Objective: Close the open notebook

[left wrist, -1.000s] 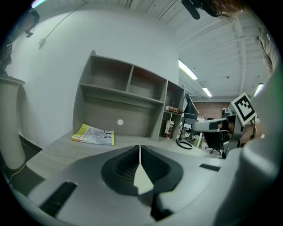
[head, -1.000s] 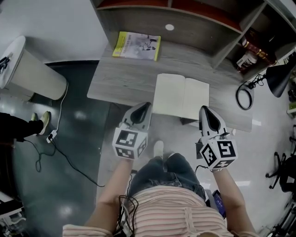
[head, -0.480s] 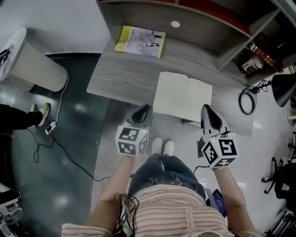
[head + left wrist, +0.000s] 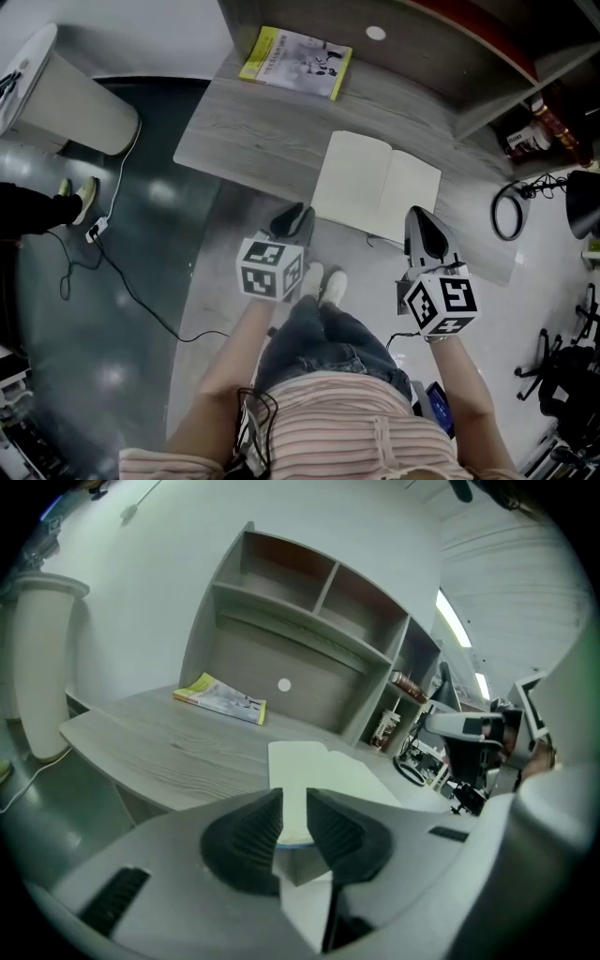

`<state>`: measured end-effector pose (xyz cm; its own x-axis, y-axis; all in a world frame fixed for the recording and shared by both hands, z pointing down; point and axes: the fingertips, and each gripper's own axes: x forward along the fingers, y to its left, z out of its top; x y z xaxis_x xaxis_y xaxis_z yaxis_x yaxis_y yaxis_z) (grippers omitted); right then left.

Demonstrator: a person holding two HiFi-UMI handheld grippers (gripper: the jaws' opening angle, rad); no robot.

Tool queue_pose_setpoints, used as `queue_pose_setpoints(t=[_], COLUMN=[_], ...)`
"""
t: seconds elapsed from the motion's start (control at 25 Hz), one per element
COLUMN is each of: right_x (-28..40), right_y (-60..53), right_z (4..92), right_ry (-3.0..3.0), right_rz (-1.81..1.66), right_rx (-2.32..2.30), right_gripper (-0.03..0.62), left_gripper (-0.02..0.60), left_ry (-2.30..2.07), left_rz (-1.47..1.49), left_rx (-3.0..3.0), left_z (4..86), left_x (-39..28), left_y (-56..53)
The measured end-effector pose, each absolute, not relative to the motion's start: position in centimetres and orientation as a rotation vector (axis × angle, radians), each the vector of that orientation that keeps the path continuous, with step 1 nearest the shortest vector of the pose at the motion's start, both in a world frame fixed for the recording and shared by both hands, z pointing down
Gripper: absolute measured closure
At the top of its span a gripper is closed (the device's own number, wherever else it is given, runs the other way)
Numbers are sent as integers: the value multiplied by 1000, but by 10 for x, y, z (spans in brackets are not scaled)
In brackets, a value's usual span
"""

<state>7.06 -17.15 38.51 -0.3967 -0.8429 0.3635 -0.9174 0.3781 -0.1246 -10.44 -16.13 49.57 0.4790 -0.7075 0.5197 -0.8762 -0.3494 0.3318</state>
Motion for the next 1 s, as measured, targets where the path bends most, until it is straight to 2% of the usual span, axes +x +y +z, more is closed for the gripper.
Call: queue_pose_setpoints(t=[0.24,1.0], right_x=[64,33], right_y=[-177,-203], right_z=[404,431], right_ry=[-2364,-2363], right_rz=[475,479], right_rx=[1495,1294], right_gripper=[586,586], left_gripper=[488,454], left_ry=[-1301,-1231], left_rz=[358,215], left_rx=[2040,1746], left_z=[514,553], left_x=[-110,-95], left_y=[-160,-166])
